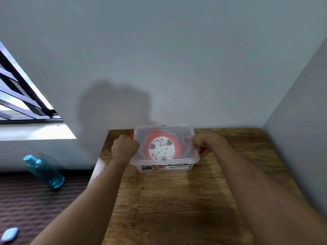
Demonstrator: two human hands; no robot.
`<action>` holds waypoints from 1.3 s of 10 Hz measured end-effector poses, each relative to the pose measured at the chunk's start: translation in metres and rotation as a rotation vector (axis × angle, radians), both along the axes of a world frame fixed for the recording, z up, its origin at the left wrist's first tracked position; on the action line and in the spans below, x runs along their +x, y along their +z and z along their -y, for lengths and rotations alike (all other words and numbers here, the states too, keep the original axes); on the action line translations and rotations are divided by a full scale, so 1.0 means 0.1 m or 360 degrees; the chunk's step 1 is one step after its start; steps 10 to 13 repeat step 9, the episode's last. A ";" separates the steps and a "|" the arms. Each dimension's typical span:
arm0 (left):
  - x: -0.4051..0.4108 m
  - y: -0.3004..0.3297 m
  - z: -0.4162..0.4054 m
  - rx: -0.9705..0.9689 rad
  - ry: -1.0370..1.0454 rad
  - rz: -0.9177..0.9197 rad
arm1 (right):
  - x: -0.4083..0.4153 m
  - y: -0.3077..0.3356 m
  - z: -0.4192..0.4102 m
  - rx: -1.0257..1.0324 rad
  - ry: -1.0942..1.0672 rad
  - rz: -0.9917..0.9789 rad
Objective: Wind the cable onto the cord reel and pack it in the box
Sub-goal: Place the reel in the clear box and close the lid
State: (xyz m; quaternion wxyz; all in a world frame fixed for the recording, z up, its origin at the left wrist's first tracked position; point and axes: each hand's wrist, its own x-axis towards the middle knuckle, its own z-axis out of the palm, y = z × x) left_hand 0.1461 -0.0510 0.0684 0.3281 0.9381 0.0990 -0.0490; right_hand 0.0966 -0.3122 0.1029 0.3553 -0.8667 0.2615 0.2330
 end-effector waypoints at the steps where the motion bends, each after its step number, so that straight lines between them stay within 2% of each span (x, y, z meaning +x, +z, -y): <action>1: -0.08 -0.03 0.07 0.0020 0.0060 0.0069 | 0.01 -0.02 -0.01 -0.0045 0.0000 -0.0003; 2: -0.12 -0.09 0.06 -0.0025 0.0075 0.0107 | 0.02 -0.04 -0.09 -0.0196 0.0060 0.0025; 3: -0.15 -0.12 0.06 -0.0054 0.0058 0.0151 | 0.02 -0.08 -0.24 -0.0775 0.0326 0.0162; 4: -0.15 -0.16 0.04 -0.0062 0.0044 0.0183 | 0.05 -0.13 -0.28 -0.0976 0.0400 0.0204; 6: -0.14 -0.13 -0.02 -0.0014 -0.0028 0.0167 | 0.03 -0.06 -0.22 -0.0717 0.0414 0.0142; 7: -0.11 -0.13 -0.07 0.0148 -0.0162 0.0085 | -0.03 -0.06 -0.26 -0.0824 0.0574 0.0147; 8: -0.04 -0.09 -0.09 0.0452 -0.0422 0.0104 | -0.04 -0.08 -0.22 -0.0871 0.0585 0.0216; 9: 0.06 0.07 -0.08 0.0880 -0.0635 0.0179 | -0.05 0.08 -0.17 -0.0735 0.0430 0.0406; 13: 0.06 0.07 -0.08 0.0880 -0.0635 0.0179 | -0.05 0.08 -0.17 -0.0735 0.0430 0.0406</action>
